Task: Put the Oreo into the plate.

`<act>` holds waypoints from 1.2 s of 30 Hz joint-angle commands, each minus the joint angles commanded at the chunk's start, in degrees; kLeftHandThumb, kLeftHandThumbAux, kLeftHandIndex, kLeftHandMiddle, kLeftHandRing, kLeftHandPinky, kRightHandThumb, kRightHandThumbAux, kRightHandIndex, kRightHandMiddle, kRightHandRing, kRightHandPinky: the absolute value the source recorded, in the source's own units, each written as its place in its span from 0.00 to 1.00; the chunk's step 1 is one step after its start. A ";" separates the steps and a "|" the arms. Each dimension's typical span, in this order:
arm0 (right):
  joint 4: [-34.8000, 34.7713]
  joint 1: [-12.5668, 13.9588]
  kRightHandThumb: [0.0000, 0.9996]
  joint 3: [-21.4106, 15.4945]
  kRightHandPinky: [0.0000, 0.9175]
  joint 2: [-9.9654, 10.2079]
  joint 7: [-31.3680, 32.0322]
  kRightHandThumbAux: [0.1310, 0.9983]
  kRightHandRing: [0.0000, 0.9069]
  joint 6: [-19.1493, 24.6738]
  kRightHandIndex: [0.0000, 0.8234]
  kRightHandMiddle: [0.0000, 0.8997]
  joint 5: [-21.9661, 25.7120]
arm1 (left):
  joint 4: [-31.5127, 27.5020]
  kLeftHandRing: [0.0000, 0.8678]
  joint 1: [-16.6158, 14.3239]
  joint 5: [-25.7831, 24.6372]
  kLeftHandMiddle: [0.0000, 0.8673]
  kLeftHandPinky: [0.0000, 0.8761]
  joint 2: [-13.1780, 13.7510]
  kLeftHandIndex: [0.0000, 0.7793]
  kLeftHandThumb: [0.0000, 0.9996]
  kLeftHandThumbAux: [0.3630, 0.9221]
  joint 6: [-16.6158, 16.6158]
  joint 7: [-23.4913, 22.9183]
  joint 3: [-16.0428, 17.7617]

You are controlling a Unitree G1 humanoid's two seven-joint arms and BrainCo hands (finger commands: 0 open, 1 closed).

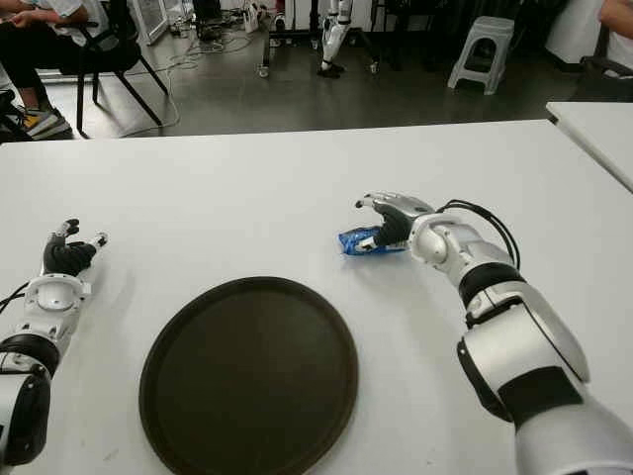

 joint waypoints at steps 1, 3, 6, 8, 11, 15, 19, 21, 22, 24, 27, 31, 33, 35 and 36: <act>0.05 0.16 0.18 0.06 0.09 0.10 -0.08 0.47 0.03 0.00 0.00 0.00 -0.05 | -0.01 0.17 0.01 0.18 0.14 0.16 0.02 0.01 0.41 0.41 -0.01 0.18 -0.15; 0.10 0.34 0.17 0.15 0.10 0.17 -0.05 0.46 0.04 -0.15 0.00 0.00 -0.12 | -0.03 0.17 0.02 0.51 0.15 0.16 0.05 0.01 0.40 0.40 -0.04 0.49 -0.41; 0.11 0.50 0.16 0.22 0.10 0.13 0.27 0.45 0.05 -0.54 0.00 0.00 -0.13 | -0.06 0.17 0.02 0.74 0.14 0.15 0.10 0.01 0.39 0.40 -0.12 0.71 -0.62; 0.20 0.89 0.16 0.33 0.10 0.33 0.18 0.46 0.04 -0.57 0.00 0.00 -0.21 | -0.06 0.17 0.05 0.78 0.14 0.16 0.15 0.00 0.38 0.41 -0.19 0.83 -0.66; 0.28 1.05 0.16 0.25 0.09 0.42 0.36 0.45 0.04 -0.78 0.00 0.00 -0.09 | -0.05 0.17 0.08 0.84 0.15 0.16 0.20 0.00 0.37 0.41 -0.17 0.91 -0.73; 0.42 1.35 0.15 0.13 0.09 0.58 0.43 0.43 0.03 -0.72 0.00 0.00 0.04 | -0.04 0.18 0.06 0.99 0.14 0.17 0.24 0.00 0.36 0.40 0.01 1.02 -0.92; 0.50 1.47 0.17 -0.12 0.09 0.72 0.71 0.43 0.03 -0.52 0.00 0.00 0.27 | -0.02 0.18 0.02 1.18 0.15 0.16 0.29 0.00 0.36 0.39 0.23 1.24 -1.16; 0.54 1.58 0.16 -0.25 0.10 0.80 0.82 0.42 0.03 -0.41 0.00 0.00 0.38 | -0.03 0.18 0.01 1.25 0.15 0.16 0.29 0.00 0.37 0.39 0.23 1.40 -1.25; 0.56 1.62 0.15 -0.31 0.10 0.84 0.87 0.41 0.04 -0.37 0.00 0.00 0.43 | -0.04 0.18 0.02 1.25 0.15 0.16 0.31 0.00 0.37 0.38 0.21 1.44 -1.27; 0.58 1.70 0.15 -0.34 0.10 0.88 0.96 0.40 0.04 -0.34 0.00 0.00 0.41 | -0.05 0.18 0.02 1.20 0.15 0.16 0.32 0.00 0.37 0.38 0.16 1.46 -1.25; 0.57 1.77 0.15 -0.30 0.09 0.86 0.95 0.41 0.04 -0.30 0.00 0.00 0.29 | -0.07 0.19 0.01 1.09 0.16 0.17 0.30 0.00 0.37 0.39 0.12 1.42 -1.18; 0.57 1.85 0.15 -0.35 0.09 0.89 0.97 0.42 0.03 -0.19 0.00 0.00 0.29 | -0.06 0.19 0.02 0.96 0.16 0.16 0.33 0.00 0.37 0.38 0.15 1.25 -1.06; 0.56 1.95 0.15 -0.38 0.10 0.88 0.93 0.42 0.04 -0.12 0.00 0.00 0.31 | -0.03 0.18 0.02 0.91 0.16 0.14 0.37 0.00 0.37 0.38 0.26 1.07 -1.02; 0.55 2.02 0.16 -0.38 0.10 0.87 0.92 0.42 0.04 -0.12 0.00 0.00 0.29 | -0.03 0.18 0.03 0.89 0.15 0.13 0.41 0.00 0.37 0.38 0.27 0.93 -1.00; 0.54 2.04 0.16 -0.42 0.10 0.87 0.98 0.41 0.04 -0.13 0.00 0.00 0.34 | -0.03 0.17 0.04 0.89 0.15 0.13 0.43 0.00 0.37 0.38 0.22 0.91 -0.99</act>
